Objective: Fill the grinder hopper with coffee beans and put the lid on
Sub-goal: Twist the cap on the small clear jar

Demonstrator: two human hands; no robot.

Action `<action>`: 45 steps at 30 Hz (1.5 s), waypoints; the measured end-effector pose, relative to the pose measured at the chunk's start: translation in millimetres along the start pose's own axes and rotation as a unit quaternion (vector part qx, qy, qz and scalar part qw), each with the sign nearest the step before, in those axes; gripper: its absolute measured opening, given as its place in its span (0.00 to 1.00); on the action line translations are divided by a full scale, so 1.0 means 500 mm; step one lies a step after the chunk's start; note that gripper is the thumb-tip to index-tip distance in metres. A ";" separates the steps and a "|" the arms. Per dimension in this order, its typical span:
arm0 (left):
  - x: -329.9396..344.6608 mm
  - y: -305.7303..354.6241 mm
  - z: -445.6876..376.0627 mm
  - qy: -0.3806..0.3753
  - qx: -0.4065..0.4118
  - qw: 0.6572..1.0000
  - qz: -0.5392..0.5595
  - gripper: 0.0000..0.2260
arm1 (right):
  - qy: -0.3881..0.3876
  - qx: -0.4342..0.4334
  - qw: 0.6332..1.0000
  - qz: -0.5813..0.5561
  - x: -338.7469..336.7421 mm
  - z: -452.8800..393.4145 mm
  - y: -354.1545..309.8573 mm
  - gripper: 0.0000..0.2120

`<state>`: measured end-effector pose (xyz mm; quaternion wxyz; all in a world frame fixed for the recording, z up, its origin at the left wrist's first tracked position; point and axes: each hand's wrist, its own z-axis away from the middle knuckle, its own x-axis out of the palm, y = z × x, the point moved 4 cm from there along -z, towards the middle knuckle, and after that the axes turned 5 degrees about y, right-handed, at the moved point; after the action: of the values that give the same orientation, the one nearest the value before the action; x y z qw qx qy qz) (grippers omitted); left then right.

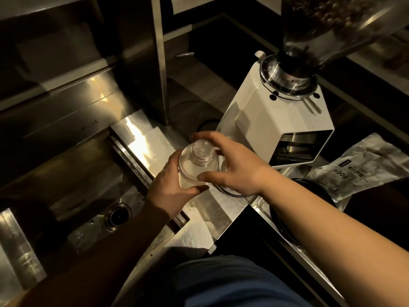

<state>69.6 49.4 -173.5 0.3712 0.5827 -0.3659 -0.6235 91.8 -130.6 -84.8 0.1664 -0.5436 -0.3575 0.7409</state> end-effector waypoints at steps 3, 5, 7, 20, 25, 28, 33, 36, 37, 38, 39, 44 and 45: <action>0.000 0.000 0.000 0.000 0.001 1.000 0.003 0.43 | 0.078 0.032 0.993 0.086 0.007 -0.009 -0.026 0.47; -0.001 0.002 -0.002 -0.001 0.003 1.000 0.001 0.43 | 0.106 0.035 0.984 0.137 0.010 -0.011 -0.041 0.47; -0.002 0.002 -0.004 -0.003 0.005 1.000 0.004 0.43 | 0.061 0.022 0.995 0.082 0.008 -0.010 -0.036 0.48; 0.006 -0.006 -0.008 -0.009 0.019 1.000 -0.002 0.46 | 0.130 0.076 0.983 0.103 0.019 0.005 -0.044 0.43; 0.006 -0.006 -0.005 -0.006 0.025 1.000 0.005 0.47 | 0.138 0.084 0.982 0.096 0.023 0.006 -0.045 0.41; 0.006 -0.007 -0.004 -0.001 0.026 1.000 0.002 0.51 | 0.145 0.083 0.981 0.095 0.027 0.010 -0.046 0.41; 0.003 0.003 -0.002 -0.014 0.016 1.000 -0.007 0.58 | 0.136 0.067 0.984 0.091 0.025 0.019 -0.048 0.43; -0.002 0.011 0.000 -0.004 0.014 1.000 -0.004 0.59 | 0.143 0.042 0.987 0.062 0.024 0.030 -0.053 0.43; -0.005 0.016 0.002 -0.002 0.017 1.000 -0.002 0.59 | 0.147 0.033 0.987 0.053 0.023 0.035 -0.053 0.43; -0.009 0.023 0.003 0.000 0.024 1.000 0.000 0.60 | 0.152 0.024 0.987 0.046 0.021 0.041 -0.054 0.43; -0.014 0.032 0.004 0.002 0.032 0.999 0.002 0.61 | 0.160 0.016 0.986 0.040 0.018 0.046 -0.054 0.42; -0.044 0.106 0.008 0.030 0.065 0.997 0.005 0.62 | 0.209 -0.028 0.978 0.005 -0.022 0.082 -0.071 0.36; -0.046 0.123 0.011 0.035 0.073 0.997 0.003 0.61 | 0.218 -0.036 0.975 -0.001 -0.031 0.091 -0.074 0.35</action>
<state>67.2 42.0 -108.0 0.3424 0.6288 -0.3986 -0.5732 49.8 -130.6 -40.9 0.2212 -0.6971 -0.3400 0.5911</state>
